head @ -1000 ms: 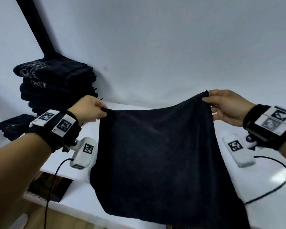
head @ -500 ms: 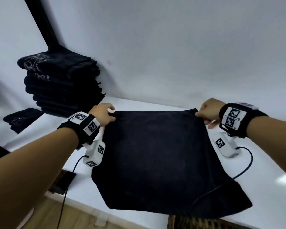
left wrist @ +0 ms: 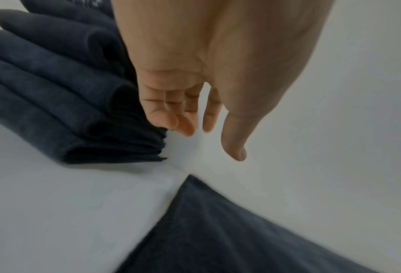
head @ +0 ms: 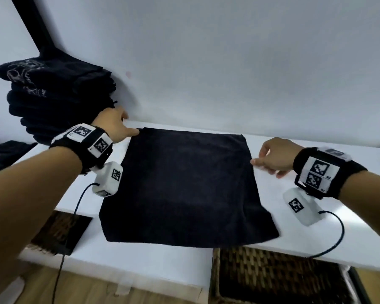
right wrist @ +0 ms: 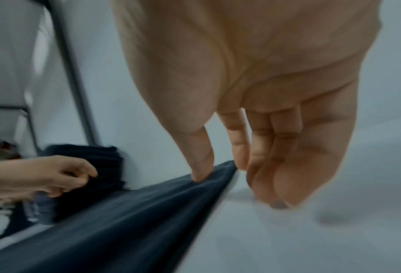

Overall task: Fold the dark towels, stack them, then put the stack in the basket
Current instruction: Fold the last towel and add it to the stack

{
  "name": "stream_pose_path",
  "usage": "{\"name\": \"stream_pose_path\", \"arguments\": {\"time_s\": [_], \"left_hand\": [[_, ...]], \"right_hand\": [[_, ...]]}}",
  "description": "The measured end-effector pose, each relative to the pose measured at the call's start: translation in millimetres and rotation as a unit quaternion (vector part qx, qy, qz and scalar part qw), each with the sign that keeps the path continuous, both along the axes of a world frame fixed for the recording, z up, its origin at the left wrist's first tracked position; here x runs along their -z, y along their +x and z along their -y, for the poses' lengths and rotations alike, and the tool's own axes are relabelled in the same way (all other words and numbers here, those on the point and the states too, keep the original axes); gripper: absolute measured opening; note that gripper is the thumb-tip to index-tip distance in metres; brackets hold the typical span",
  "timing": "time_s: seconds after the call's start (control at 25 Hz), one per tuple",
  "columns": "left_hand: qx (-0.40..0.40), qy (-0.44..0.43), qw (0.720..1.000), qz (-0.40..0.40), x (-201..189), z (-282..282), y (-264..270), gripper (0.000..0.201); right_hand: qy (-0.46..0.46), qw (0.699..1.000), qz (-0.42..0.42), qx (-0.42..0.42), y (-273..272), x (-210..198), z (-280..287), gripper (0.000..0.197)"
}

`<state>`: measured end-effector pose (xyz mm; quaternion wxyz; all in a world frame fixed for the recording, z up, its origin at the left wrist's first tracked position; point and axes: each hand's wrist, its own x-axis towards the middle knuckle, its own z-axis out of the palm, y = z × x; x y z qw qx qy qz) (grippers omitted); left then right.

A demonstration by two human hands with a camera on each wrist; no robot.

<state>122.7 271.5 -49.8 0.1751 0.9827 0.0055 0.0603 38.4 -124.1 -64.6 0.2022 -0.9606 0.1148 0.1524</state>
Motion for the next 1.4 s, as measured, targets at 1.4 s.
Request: {"name": "stream_pose_path", "arguments": {"time_s": [1.4], "left_hand": [[0.136, -0.330, 0.934, 0.009, -22, -51, -165, 0.016]], "right_hand": [[0.306, 0.910, 0.268, 0.080, -158, -37, -50, 0.029]]}}
